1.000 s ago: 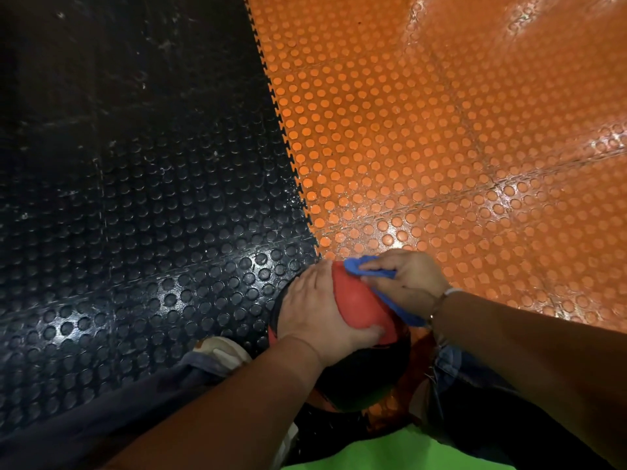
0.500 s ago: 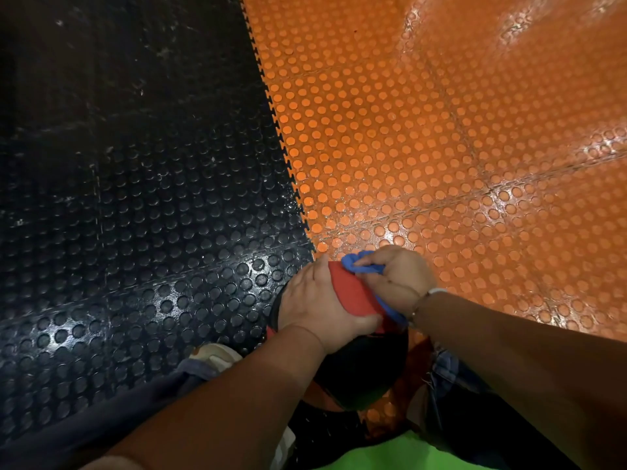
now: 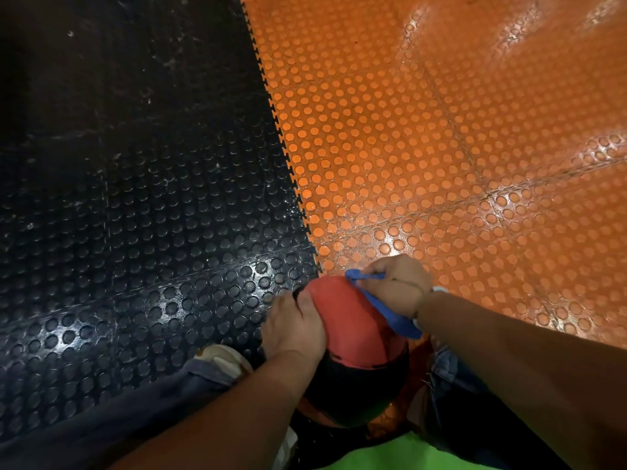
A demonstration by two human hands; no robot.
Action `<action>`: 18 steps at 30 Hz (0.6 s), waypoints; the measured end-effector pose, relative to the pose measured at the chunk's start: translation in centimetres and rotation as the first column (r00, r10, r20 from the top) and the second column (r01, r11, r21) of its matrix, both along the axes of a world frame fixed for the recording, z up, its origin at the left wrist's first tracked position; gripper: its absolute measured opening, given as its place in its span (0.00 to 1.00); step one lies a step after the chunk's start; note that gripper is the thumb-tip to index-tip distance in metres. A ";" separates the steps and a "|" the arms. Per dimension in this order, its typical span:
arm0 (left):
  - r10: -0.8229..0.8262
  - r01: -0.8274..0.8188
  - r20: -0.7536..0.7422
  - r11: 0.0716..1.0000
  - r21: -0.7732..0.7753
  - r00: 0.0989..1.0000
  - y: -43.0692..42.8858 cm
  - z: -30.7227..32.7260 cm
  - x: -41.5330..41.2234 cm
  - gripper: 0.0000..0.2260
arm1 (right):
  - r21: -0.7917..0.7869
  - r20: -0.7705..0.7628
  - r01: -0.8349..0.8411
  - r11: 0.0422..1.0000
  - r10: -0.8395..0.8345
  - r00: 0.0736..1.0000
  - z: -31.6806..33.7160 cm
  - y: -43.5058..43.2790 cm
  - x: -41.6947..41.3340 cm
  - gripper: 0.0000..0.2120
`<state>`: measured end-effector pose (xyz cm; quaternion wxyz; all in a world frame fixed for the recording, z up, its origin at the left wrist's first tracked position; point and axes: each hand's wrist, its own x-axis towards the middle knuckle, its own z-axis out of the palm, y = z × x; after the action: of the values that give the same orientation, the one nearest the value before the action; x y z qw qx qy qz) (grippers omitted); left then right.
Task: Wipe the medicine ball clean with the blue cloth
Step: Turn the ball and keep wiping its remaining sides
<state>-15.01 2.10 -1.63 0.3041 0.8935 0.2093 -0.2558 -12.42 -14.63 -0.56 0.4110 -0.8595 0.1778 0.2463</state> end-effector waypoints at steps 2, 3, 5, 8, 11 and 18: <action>-0.031 0.031 -0.007 0.999 0.008 1.000 -0.1 -0.3 -1.0 0.23 | 0.012 0.209 -0.246 0.969 0.239 0.948 1.1 1.6 -1.3 0.08; -0.047 0.047 0.009 0.999 -0.005 0.999 -0.1 -0.4 -1.5 0.23 | -0.048 0.286 -0.363 0.931 0.361 0.888 0.8 2.1 -2.1 0.10; -0.101 0.101 0.032 0.995 0.001 0.994 -0.4 -0.3 -2.3 0.23 | -0.096 0.277 -0.289 0.953 0.304 0.911 -0.3 1.4 -2.4 0.10; -0.143 0.142 0.031 0.989 0.032 0.989 -1.1 0.0 -2.3 0.23 | -0.164 -0.028 -0.054 0.985 0.051 0.998 -0.7 -0.6 -0.2 0.07; -0.163 0.161 0.036 0.986 0.037 0.986 -1.6 -0.2 -2.1 0.25 | -0.237 -0.053 -0.330 0.914 0.327 0.944 0.1 0.9 1.4 0.09; -0.230 0.233 0.058 0.970 -0.070 0.972 -0.7 0.0 -2.1 0.21 | -0.317 -0.269 -0.401 0.860 0.324 0.907 -2.6 -2.0 1.7 0.09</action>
<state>-17.10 1.37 -1.59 0.3109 0.9057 0.0862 -0.2751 -10.70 -16.67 -3.12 0.1694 -0.9084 0.0965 0.3699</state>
